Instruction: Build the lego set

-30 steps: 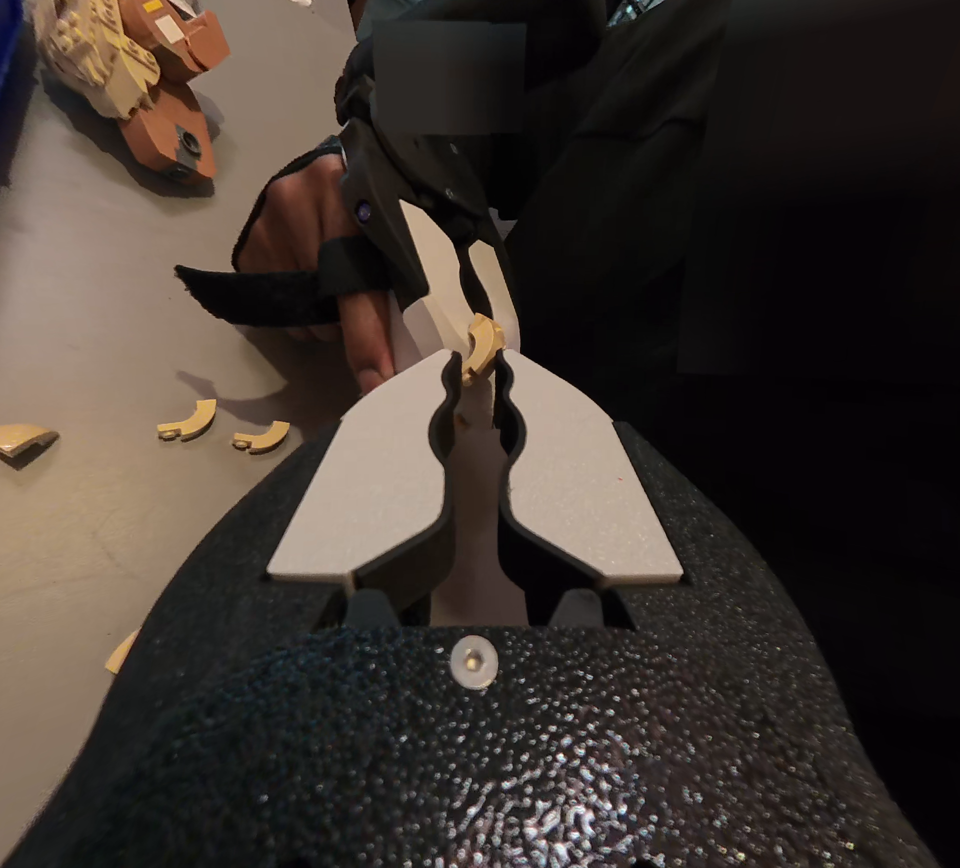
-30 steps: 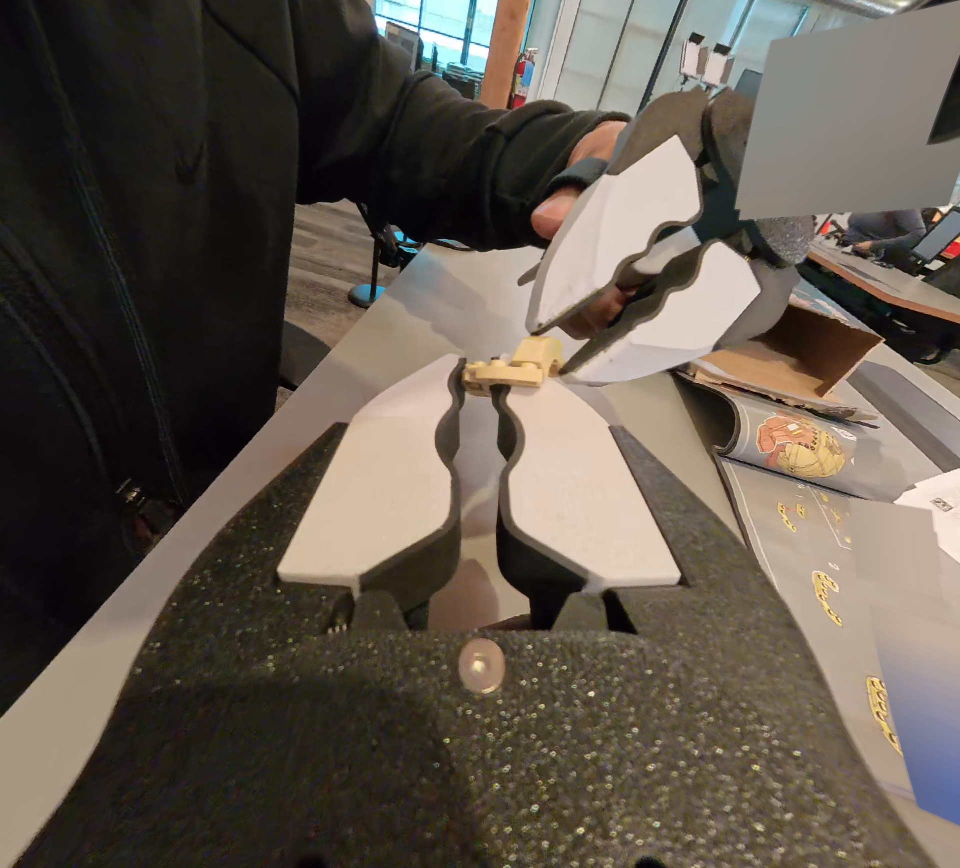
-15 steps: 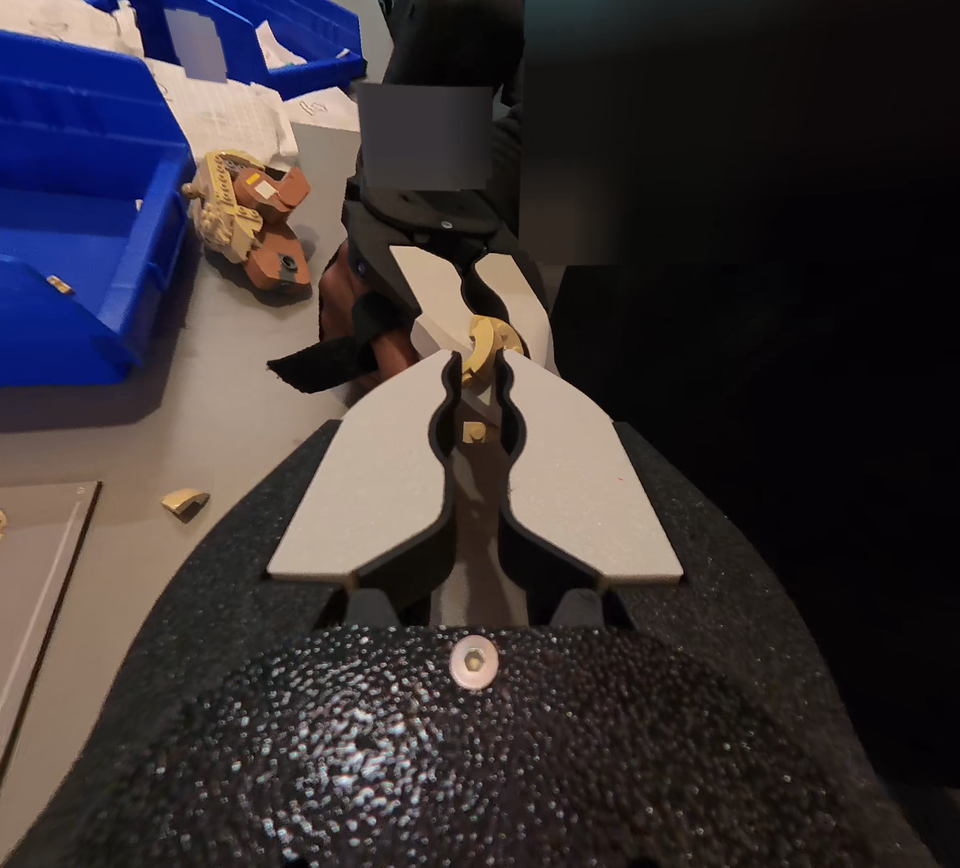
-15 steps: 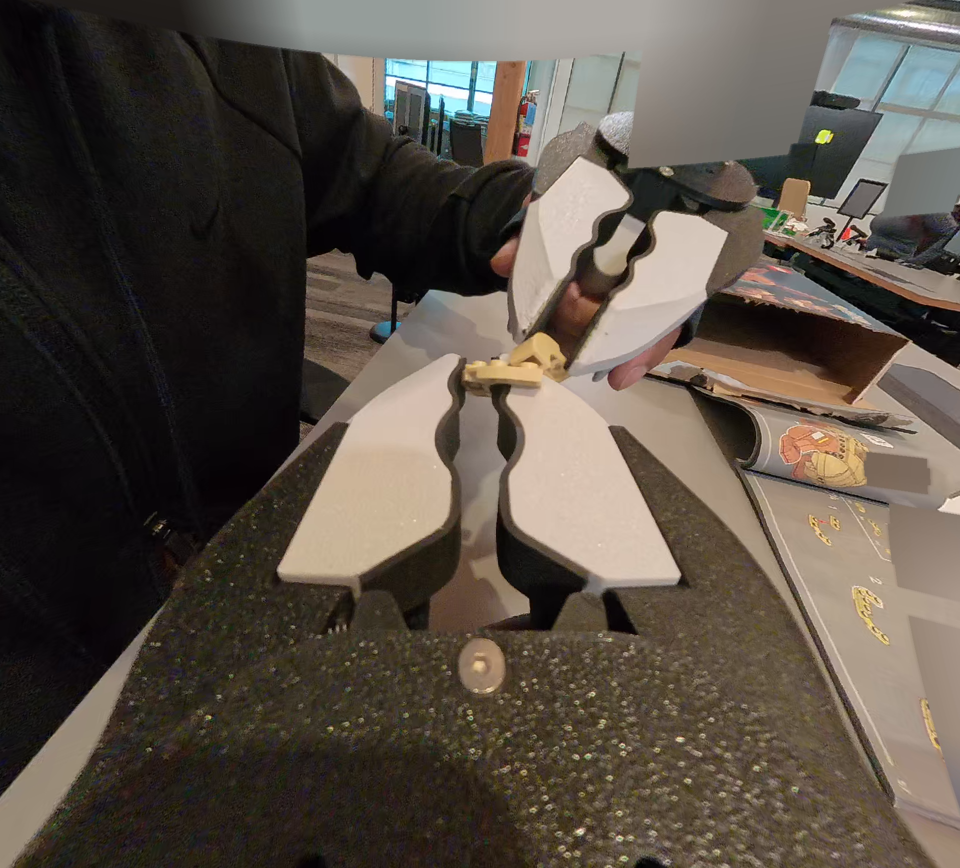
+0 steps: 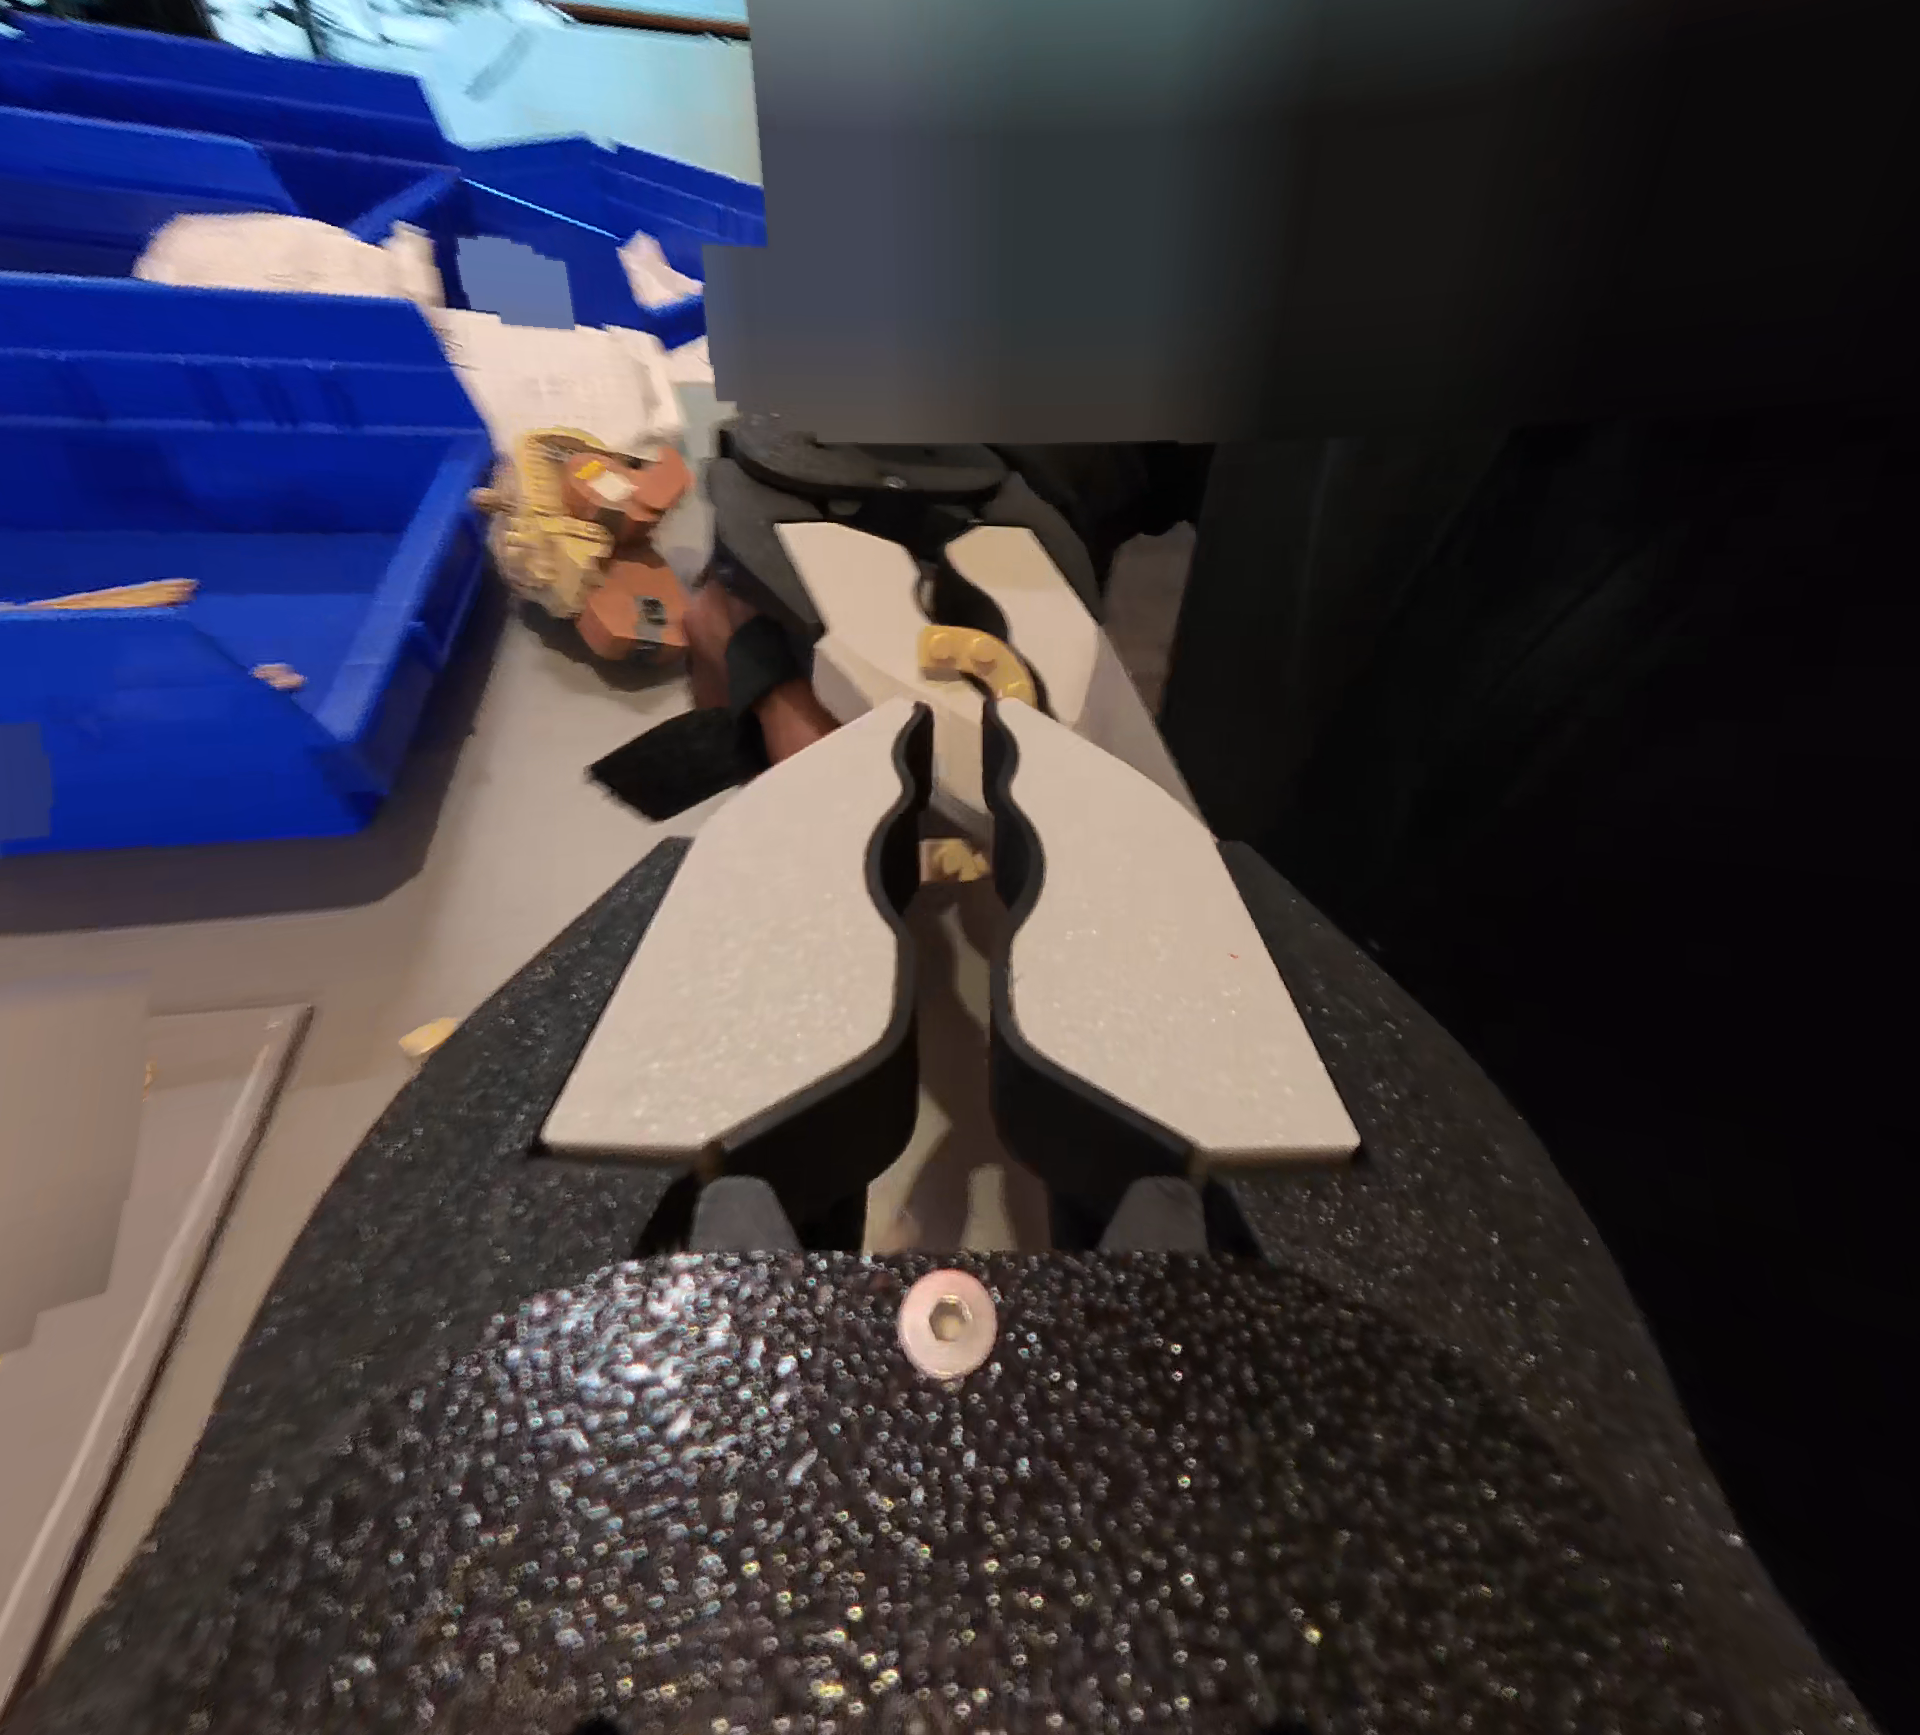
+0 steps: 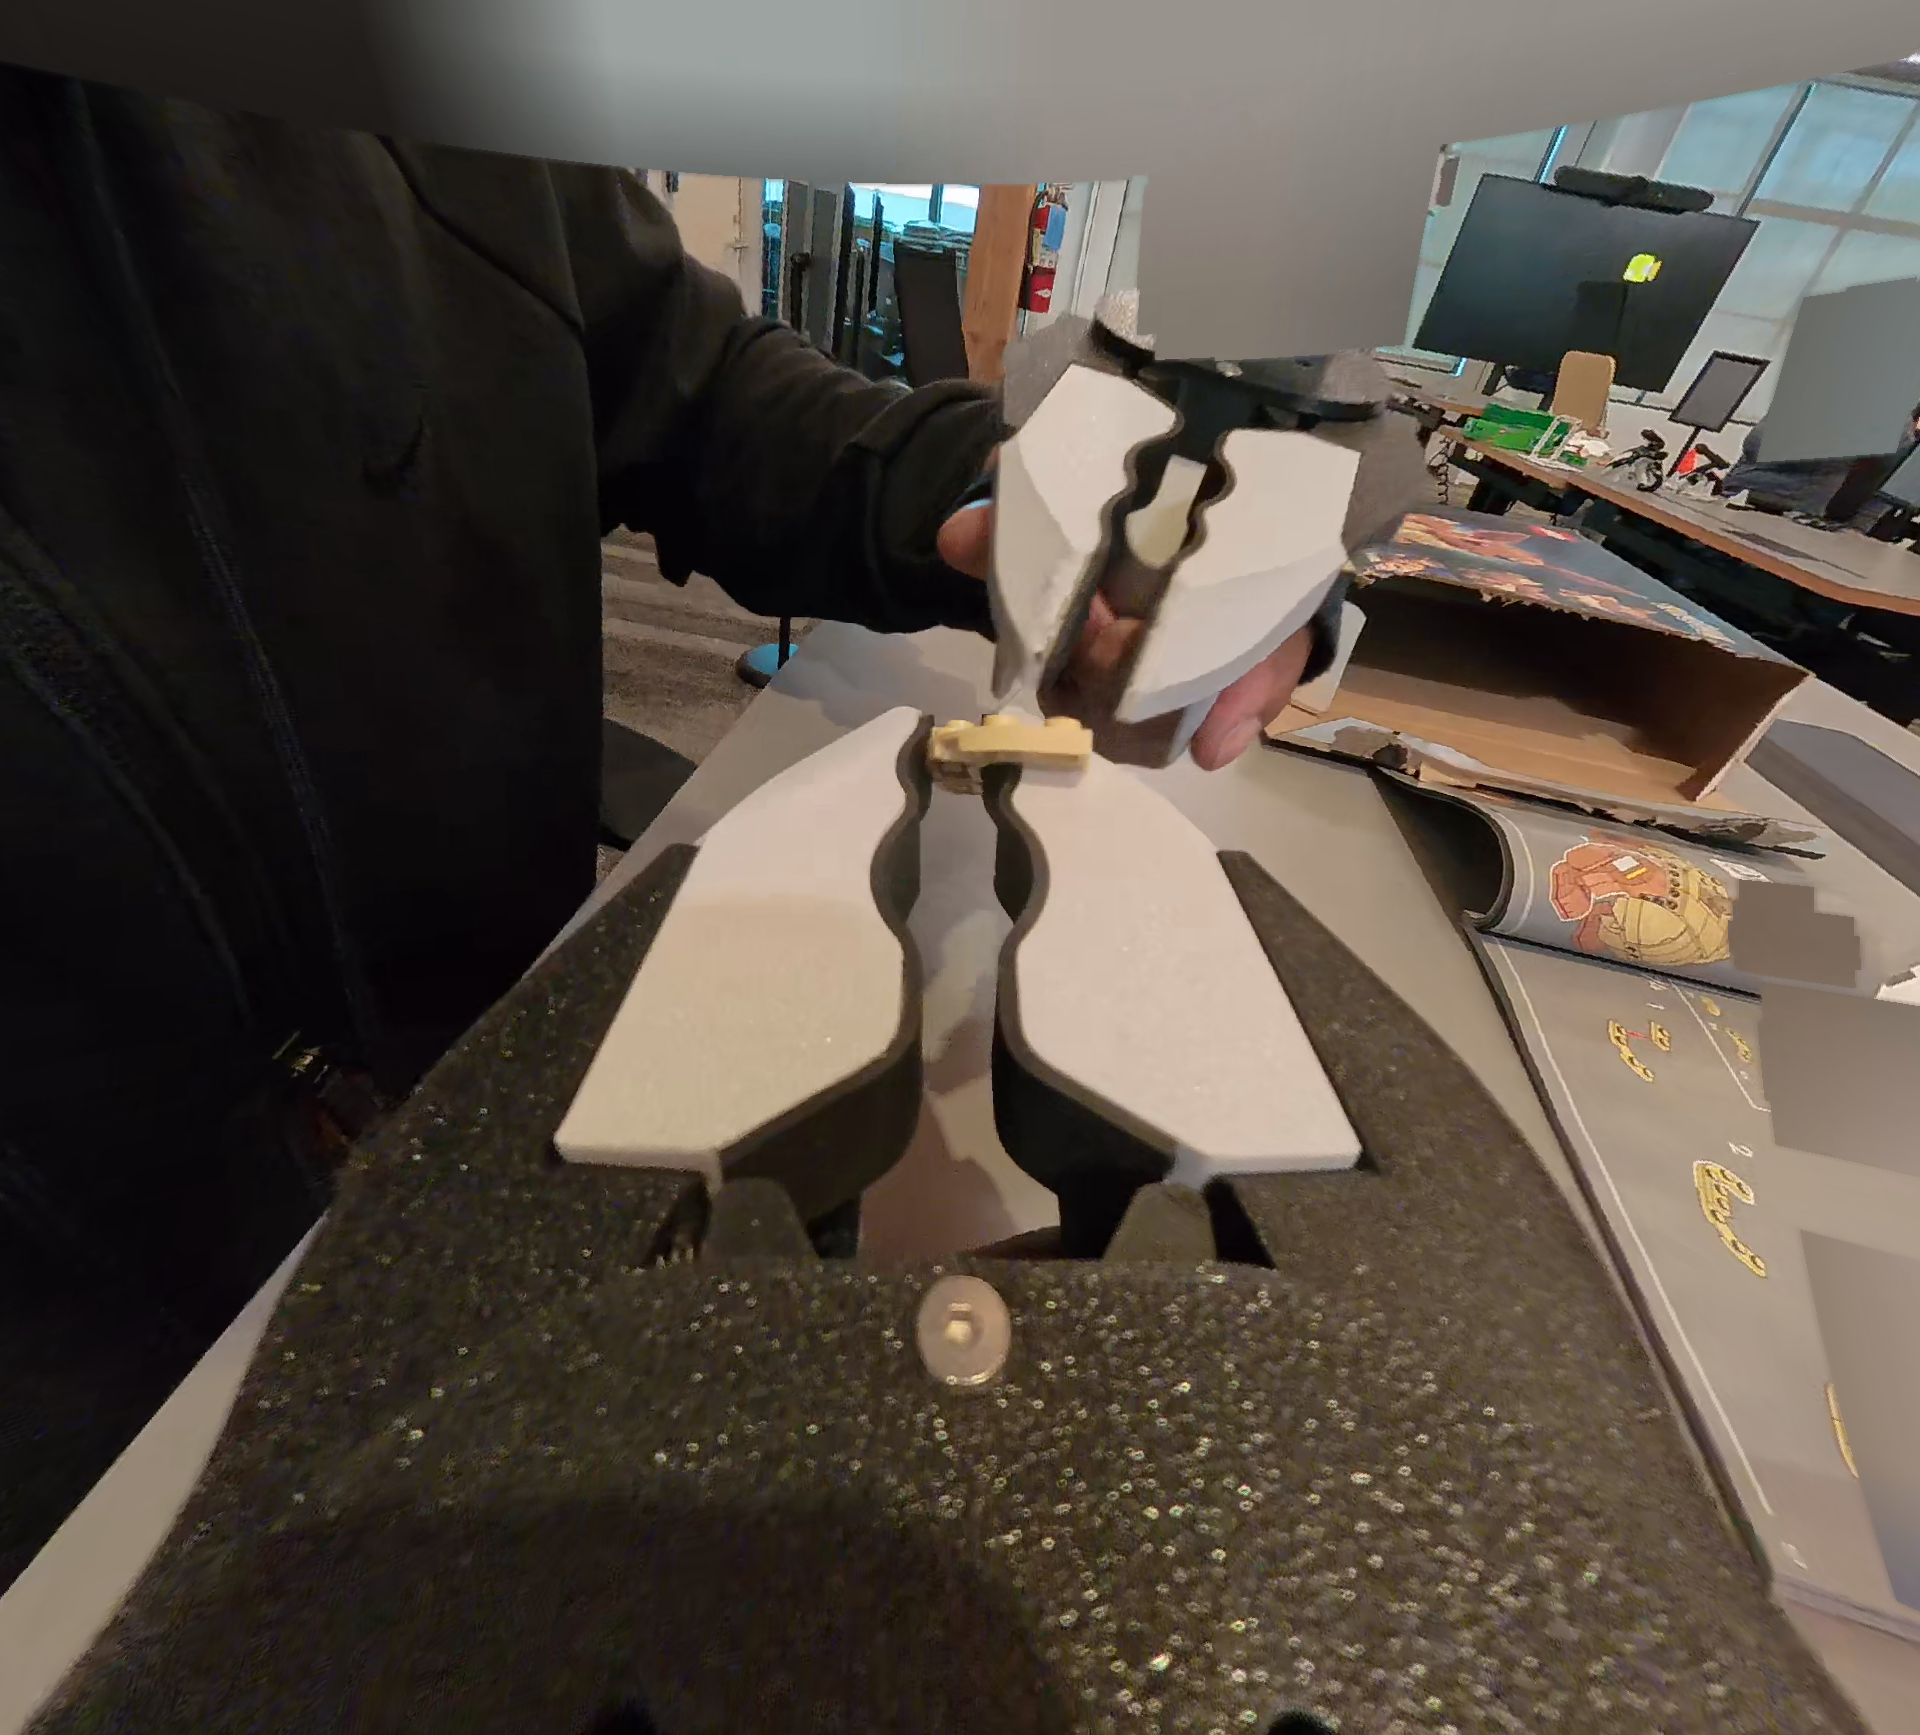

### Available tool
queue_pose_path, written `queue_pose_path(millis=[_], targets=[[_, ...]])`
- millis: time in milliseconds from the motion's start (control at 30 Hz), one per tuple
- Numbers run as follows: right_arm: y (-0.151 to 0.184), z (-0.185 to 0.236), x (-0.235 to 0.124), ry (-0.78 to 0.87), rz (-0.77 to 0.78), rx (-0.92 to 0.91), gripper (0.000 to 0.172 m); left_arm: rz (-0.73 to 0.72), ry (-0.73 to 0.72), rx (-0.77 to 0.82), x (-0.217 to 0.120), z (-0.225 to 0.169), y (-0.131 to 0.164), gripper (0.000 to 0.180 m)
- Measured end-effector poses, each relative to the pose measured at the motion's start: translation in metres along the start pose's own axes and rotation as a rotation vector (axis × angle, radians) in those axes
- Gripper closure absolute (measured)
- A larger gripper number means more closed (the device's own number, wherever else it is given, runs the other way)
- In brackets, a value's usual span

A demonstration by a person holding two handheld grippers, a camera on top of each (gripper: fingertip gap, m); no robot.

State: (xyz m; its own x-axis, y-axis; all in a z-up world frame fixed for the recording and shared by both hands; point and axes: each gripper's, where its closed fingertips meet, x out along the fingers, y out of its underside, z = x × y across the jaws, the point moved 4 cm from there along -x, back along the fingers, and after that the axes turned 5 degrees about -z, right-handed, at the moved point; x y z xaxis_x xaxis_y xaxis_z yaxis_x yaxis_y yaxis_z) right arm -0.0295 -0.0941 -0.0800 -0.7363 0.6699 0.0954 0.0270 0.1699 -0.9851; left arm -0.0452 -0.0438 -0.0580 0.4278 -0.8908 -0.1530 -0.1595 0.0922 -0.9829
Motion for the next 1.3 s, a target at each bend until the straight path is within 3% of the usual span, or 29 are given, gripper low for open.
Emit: queue_pose_path(millis=[200, 333, 433, 533, 633, 933, 967, 1033, 1167, 1300], targets=[[0.004, -0.007, -0.006, 0.033, 0.065, -0.044, 0.164, -0.021, -0.34, -0.019, -0.055, 0.028, 0.015, 0.165], [0.012, -0.009, -0.01, 0.039, 0.102, -0.045, 0.164, 0.122, -0.501, -0.057, -0.091, 0.027, 0.05, 0.159], [0.014, -0.008, -0.008, 0.036, 0.116, -0.046, 0.164, 0.311, -0.449, -0.112, -0.101, 0.002, 0.079, 0.158], [0.016, -0.007, -0.007, 0.033, 0.125, -0.049, 0.164, 0.497, -0.429, 0.012, -0.103, -0.024, 0.098, 0.157], [0.018, -0.007, -0.006, 0.032, 0.132, -0.051, 0.164, 0.657, -0.425, 0.018, -0.099, -0.042, 0.112, 0.158], [0.02, 0.0, -0.002, 0.013, 0.152, -0.074, 0.164, 0.784, -0.418, -0.016, -0.078, -0.045, 0.131, 0.164], [0.02, 0.0, -0.002, 0.013, 0.154, -0.078, 0.164, 0.779, -0.396, -0.049, -0.075, -0.045, 0.13, 0.174], [0.019, 0.001, -0.002, 0.014, 0.153, -0.083, 0.164, 0.71, -0.414, -0.174, -0.069, -0.042, 0.126, 0.174], [0.017, 0.0, -0.003, 0.012, 0.149, -0.079, 0.164, 0.176, -0.391, -0.668, -0.051, -0.03, 0.103, 0.174], [0.017, 0.001, -0.003, 0.007, 0.15, -0.076, 0.164, 0.012, -0.502, -0.811, -0.071, -0.017, 0.11, 0.172]])
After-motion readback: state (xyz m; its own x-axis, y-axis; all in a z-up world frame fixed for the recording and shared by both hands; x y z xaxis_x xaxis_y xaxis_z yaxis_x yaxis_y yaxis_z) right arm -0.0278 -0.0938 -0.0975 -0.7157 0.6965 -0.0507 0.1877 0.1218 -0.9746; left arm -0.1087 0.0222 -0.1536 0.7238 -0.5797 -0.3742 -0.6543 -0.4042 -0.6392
